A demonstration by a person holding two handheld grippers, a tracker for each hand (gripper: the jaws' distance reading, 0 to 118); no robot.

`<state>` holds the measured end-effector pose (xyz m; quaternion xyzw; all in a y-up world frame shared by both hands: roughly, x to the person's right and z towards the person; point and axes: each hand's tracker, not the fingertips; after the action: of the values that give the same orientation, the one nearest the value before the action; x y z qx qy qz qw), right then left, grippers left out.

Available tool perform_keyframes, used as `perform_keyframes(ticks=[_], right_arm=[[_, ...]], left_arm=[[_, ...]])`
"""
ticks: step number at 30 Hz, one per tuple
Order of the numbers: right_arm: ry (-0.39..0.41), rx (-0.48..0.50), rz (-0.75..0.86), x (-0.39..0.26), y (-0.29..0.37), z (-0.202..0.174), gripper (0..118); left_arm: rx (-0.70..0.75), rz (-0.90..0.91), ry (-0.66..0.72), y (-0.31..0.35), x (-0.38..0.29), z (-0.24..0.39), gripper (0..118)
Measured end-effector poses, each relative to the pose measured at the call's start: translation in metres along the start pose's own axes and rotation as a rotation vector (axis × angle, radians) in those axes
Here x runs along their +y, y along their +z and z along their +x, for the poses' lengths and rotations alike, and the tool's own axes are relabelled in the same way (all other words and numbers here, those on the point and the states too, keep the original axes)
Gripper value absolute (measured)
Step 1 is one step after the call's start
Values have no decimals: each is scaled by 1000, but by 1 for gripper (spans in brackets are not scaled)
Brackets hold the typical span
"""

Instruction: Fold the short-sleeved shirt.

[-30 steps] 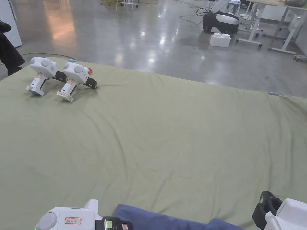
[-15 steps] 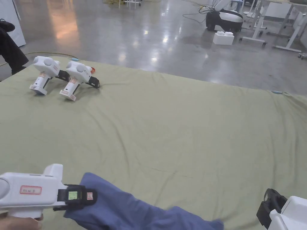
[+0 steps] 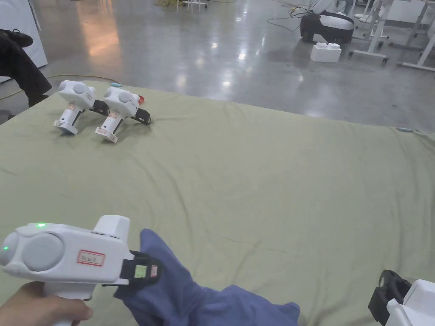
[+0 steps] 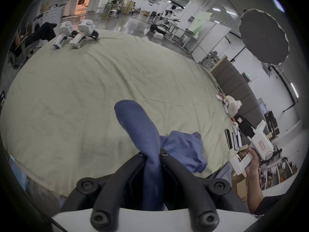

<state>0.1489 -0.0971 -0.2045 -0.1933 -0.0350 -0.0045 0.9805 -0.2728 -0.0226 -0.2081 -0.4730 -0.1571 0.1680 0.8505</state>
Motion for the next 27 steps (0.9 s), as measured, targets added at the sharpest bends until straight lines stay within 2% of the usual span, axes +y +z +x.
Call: perform_keyframes(ticks=[7, 13, 25, 27], right_arm=[[-9, -20, -19, -7, 1, 8, 1], [-13, -30, -27, -10, 3, 11, 1], [-20, -41, -34, -14, 6, 17, 1], [-22, -43, -36, -15, 6, 18, 1]], left_arm=[[-46, -36, -72, -27, -11, 40, 5], [-87, -84, -51, -72, -16, 77, 5], [-54, -194, -34, -165, -43, 126, 5], [-39, -213, -15, -173, -44, 123, 12]])
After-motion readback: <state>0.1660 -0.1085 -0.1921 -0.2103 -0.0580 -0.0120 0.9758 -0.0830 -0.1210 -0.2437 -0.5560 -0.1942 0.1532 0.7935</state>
